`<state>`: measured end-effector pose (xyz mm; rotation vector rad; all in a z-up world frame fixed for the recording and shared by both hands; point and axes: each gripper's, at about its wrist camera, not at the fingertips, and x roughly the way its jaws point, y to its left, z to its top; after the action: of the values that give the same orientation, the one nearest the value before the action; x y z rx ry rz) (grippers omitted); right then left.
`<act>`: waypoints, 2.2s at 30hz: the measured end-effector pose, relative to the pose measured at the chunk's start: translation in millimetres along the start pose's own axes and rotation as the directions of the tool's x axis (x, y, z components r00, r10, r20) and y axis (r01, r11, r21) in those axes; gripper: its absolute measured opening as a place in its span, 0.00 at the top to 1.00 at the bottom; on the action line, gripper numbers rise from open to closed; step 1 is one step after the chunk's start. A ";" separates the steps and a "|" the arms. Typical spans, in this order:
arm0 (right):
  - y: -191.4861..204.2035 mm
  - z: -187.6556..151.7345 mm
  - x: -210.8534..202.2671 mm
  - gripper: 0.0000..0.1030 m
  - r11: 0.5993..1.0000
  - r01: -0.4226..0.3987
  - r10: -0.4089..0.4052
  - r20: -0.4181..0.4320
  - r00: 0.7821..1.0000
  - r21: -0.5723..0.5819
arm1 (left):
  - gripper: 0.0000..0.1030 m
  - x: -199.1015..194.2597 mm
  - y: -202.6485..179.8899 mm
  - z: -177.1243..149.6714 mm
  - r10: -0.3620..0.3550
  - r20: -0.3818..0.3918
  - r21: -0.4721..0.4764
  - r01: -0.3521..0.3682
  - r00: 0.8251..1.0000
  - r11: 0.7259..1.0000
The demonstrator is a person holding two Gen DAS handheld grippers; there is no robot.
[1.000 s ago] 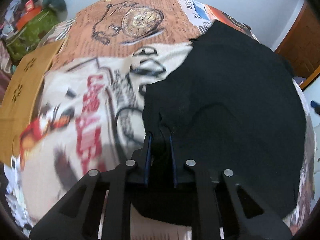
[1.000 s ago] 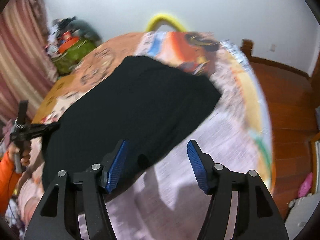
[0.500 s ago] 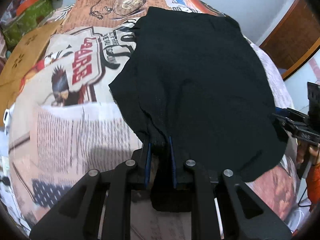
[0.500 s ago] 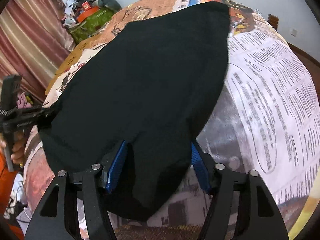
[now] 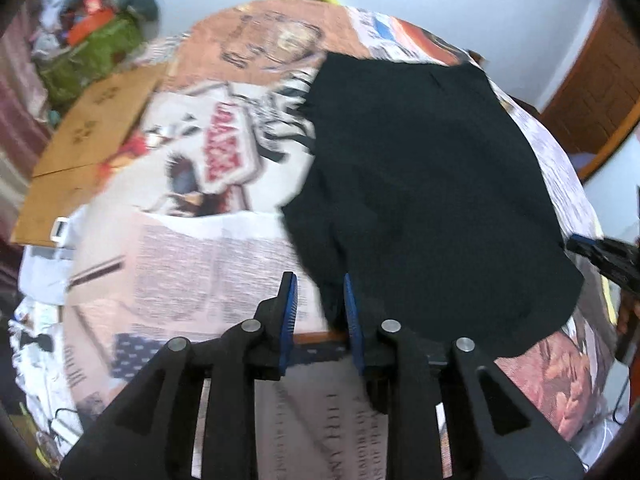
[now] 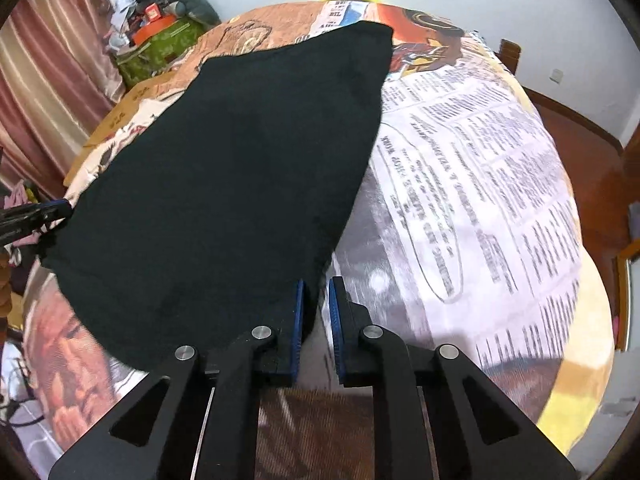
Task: Fold small clothes
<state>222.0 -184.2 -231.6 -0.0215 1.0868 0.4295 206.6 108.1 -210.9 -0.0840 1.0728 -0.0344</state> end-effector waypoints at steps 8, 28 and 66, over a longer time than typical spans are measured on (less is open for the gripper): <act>1.2 -13.3 -17.4 0.49 0.996 -0.059 0.056 0.047 0.997 0.066 | 0.30 -8.8 12.4 -9.9 -0.077 -0.005 -0.063 0.076 0.997 0.995; 18.3 -12.6 21.3 0.83 0.983 -0.172 0.173 -0.009 0.985 0.059 | 0.84 44.6 -15.2 -8.6 -0.242 -0.085 -0.113 0.232 0.966 0.966; -31.1 187.8 50.3 0.91 0.993 -0.116 0.109 0.204 0.973 0.026 | 0.86 149.3 -3.2 231.5 -0.190 -0.083 -0.150 0.177 0.978 0.973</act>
<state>412.5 -154.0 -191.9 0.1160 0.8978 0.5016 481.3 106.6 -231.4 -0.3133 1.1609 -0.1302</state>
